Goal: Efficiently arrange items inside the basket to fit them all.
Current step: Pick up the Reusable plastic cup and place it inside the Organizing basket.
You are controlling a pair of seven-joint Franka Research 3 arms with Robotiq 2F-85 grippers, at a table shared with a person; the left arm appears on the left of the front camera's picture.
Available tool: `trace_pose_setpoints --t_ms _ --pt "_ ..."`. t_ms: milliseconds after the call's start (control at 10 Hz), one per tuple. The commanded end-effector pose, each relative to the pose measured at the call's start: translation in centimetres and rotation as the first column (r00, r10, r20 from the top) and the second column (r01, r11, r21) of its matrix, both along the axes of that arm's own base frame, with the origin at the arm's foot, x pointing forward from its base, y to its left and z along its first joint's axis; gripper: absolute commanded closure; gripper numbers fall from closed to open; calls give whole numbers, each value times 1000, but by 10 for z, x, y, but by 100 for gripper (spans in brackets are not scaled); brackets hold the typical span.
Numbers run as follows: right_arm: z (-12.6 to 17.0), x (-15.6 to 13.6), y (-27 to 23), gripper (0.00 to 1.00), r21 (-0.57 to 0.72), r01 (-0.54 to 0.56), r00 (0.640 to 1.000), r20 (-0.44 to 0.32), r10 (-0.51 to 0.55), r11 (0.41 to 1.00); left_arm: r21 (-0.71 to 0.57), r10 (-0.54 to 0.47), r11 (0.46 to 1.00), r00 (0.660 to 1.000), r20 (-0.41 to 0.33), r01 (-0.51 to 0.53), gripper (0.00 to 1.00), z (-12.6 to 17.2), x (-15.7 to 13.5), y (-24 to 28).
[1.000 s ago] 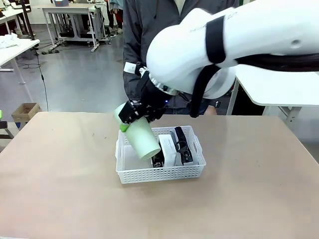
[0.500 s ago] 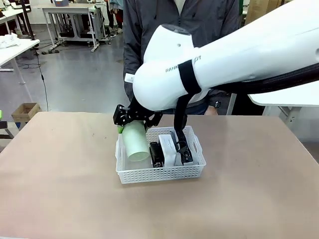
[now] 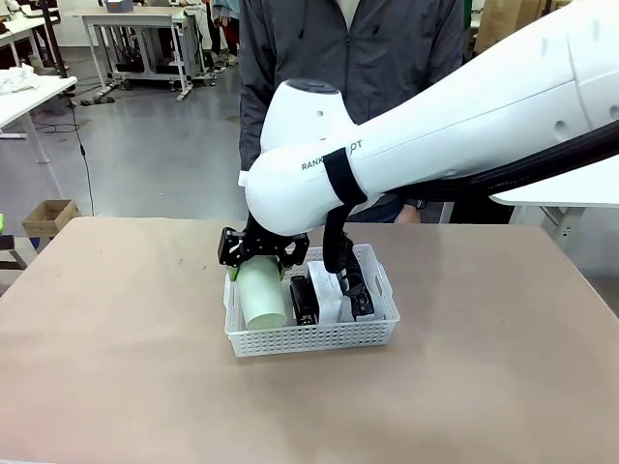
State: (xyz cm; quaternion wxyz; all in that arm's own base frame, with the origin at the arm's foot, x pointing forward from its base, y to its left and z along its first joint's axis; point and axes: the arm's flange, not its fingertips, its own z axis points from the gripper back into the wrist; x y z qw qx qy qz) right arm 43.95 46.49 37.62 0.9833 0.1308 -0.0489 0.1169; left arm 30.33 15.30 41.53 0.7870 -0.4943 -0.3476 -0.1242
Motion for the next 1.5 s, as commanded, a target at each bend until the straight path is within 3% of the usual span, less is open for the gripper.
trace_pose_setpoints --t_ms 0,300,1200,1300,1400 --pt "-7 6 12 12 -78 54 999 1 -54 996 -18 4 1000 1000 8 -3 0 4 0 -1" --pt "-21 8 14 12 -118 35 998 -56 -42 992 -18 4 1000 1000 8 -3 0 4 0 -1" --pt "-31 12 6 12 -108 8 996 -90 -18 994 -18 4 1000 1000 8 -3 0 4 0 -1" --pt "-31 10 6 0 -80 -17 995 -104 9 997 -18 4 1000 1000 8 -3 0 4 0 -1" --pt "-32 10 6 0 -81 -17 994 -109 8 997 -18 4 1000 1000 8 -3 0 4 0 -1"
